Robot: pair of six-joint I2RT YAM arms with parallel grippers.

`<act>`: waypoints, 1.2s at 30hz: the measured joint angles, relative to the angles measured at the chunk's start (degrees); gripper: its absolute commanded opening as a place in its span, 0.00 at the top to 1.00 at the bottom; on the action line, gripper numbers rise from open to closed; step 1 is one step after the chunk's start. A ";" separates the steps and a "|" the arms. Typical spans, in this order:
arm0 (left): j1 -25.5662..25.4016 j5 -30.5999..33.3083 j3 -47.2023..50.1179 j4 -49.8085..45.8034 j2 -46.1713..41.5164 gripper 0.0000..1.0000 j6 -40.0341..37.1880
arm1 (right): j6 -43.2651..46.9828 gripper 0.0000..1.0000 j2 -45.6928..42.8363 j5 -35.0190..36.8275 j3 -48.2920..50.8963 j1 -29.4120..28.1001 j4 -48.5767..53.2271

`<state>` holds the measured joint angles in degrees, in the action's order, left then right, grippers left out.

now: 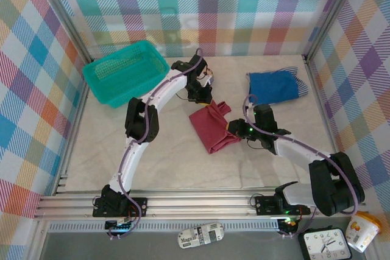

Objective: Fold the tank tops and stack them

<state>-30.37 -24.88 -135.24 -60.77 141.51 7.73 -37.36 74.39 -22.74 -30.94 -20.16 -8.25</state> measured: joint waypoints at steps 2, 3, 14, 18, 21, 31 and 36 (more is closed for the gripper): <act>0.02 -0.63 -1.92 1.46 1.09 0.80 0.66 | -0.42 0.87 1.09 -0.44 0.46 0.79 -1.25; 0.02 -0.76 -2.89 2.38 1.66 0.77 0.92 | -0.72 0.86 1.75 -0.55 0.74 1.11 -1.68; 0.02 -0.83 -4.85 6.73 2.54 0.66 1.29 | -0.52 0.71 2.97 4.61 2.23 5.97 -1.36; 0.02 1.57 -4.24 4.50 2.34 0.65 -1.16 | 0.35 0.71 -0.22 10.12 2.36 6.78 3.41; 0.02 3.61 1.75 3.85 -0.26 0.65 -2.95 | 2.12 0.69 -4.55 13.42 2.36 6.78 8.48; 0.02 3.93 15.43 5.42 -4.70 0.64 -5.31 | 7.21 0.63 -8.24 11.98 -0.76 -6.34 9.44; 0.13 3.48 19.65 6.75 -4.98 0.64 -5.90 | 5.81 0.67 -0.20 12.87 -2.43 -7.41 11.02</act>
<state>-30.24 -21.41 -115.59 -54.02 136.53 1.83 -31.55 74.19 -9.87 -33.36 -27.57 2.76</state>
